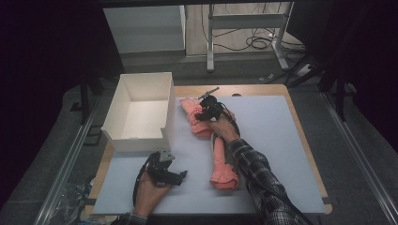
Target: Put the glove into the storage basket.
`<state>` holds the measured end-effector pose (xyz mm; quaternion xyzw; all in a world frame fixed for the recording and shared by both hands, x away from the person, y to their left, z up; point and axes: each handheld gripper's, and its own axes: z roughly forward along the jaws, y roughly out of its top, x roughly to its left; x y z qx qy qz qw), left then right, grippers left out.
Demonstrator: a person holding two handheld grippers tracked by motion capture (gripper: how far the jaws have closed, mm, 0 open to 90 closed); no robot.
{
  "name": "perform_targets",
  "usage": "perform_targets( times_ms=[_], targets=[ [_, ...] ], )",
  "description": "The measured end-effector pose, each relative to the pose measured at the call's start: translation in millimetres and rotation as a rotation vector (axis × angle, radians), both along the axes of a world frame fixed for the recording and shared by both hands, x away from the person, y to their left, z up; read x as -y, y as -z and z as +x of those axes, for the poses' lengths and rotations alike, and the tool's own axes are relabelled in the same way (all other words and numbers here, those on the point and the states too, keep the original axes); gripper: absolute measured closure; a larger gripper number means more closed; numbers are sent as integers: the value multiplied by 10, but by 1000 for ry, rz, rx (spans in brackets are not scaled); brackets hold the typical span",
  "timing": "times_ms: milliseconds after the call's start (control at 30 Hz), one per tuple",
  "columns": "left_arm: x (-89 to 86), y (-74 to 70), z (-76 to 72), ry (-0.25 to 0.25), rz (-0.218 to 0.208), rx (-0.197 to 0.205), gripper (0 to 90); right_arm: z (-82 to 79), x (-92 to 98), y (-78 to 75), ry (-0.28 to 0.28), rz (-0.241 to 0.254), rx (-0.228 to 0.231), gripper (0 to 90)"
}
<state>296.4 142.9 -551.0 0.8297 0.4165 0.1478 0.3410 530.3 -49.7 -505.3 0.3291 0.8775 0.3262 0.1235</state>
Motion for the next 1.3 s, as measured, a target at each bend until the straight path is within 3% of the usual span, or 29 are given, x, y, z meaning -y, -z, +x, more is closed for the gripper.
perform_targets(
  times_ms=[167, 233, 333, 567, 733, 1067, 1133, 1300],
  targets=[
    [0, 0, 0, 0, 0, 0, 4, 22, 12, 26, 20, 26, -44, 732],
    [0, 0, 0, 0, 0, 0, 4, 1, -5, 9, 19, 9, -29, 814],
    [0, 0, 0, 0, 0, 0, 4, -27, -11, -14, 25, 12, -13, 854],
    [0, 0, 0, 0, 0, -1, 4, -39, 50, -136, 57, 73, 16, 871],
    [0, 0, 0, 0, 0, -1, 4, -29, 102, -291, 76, 121, 9, 870],
    [-2, 0, 1, 1, 3, -1, 4, -159, 199, -658, 87, 149, 19, 868],
    [-1, -1, 0, 1, 3, -1, 4, -239, 220, -745, 76, 122, 25, 868],
    [-2, 1, 1, 1, 1, 0, 4, -400, 312, -838, 76, 118, 18, 867]
  ],
)
